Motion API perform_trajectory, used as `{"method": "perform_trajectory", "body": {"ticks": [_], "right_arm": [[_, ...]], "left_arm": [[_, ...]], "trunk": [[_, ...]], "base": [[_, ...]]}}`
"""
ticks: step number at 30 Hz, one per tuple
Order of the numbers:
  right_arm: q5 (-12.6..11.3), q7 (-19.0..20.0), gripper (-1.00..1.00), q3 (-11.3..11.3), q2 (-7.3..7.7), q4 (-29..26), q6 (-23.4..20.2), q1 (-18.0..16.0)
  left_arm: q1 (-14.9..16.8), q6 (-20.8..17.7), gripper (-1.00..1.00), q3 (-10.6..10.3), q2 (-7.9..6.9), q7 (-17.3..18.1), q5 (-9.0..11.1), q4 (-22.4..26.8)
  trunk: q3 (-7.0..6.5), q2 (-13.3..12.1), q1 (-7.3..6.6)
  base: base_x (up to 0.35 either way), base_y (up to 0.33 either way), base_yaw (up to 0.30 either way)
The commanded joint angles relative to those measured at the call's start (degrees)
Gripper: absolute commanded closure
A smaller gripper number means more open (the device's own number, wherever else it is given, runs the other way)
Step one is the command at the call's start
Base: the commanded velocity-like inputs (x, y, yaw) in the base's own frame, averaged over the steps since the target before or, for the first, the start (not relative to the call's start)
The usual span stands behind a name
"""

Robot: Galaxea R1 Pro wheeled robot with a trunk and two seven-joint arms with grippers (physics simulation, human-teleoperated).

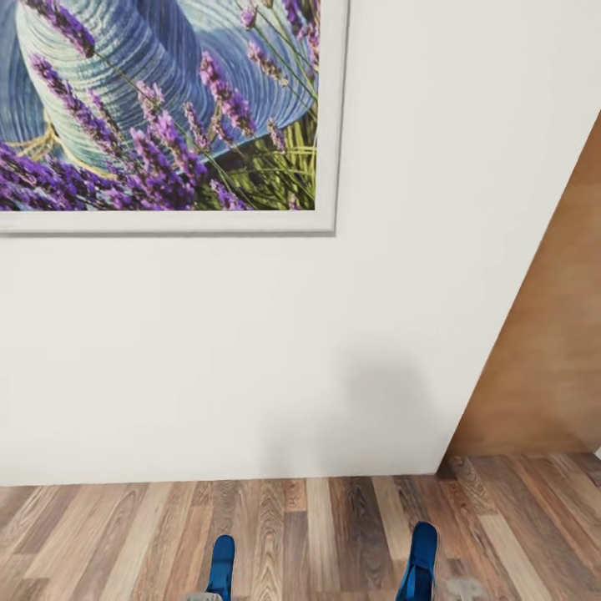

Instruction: In the bedroom, move the book from the bed onto either nightstand, and place the two sandals side by side next to the bed.

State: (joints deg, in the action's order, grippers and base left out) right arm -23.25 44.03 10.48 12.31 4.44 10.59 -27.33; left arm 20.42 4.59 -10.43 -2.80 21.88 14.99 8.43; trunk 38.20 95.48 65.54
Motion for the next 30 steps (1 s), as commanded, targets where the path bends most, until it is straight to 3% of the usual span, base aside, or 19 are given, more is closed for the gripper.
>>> {"method": "perform_trajectory", "body": {"ticks": [1,30], "right_arm": [[-0.48,0.26,1.0,0.42,-0.01,0.22,0.41,-0.09],[-0.48,0.26,1.0,0.42,-0.01,0.22,0.45,-0.09]], "left_arm": [[0.06,0.24,1.0,-0.47,-0.02,0.09,0.46,-0.09],[0.06,0.24,1.0,-0.47,-0.02,0.09,0.48,-0.09]], "trunk": [[0.05,0.03,-0.01],[0.05,0.03,-0.01]], "base": [[0.0,0.0,0.291],[0.0,0.0,0.291]]}}
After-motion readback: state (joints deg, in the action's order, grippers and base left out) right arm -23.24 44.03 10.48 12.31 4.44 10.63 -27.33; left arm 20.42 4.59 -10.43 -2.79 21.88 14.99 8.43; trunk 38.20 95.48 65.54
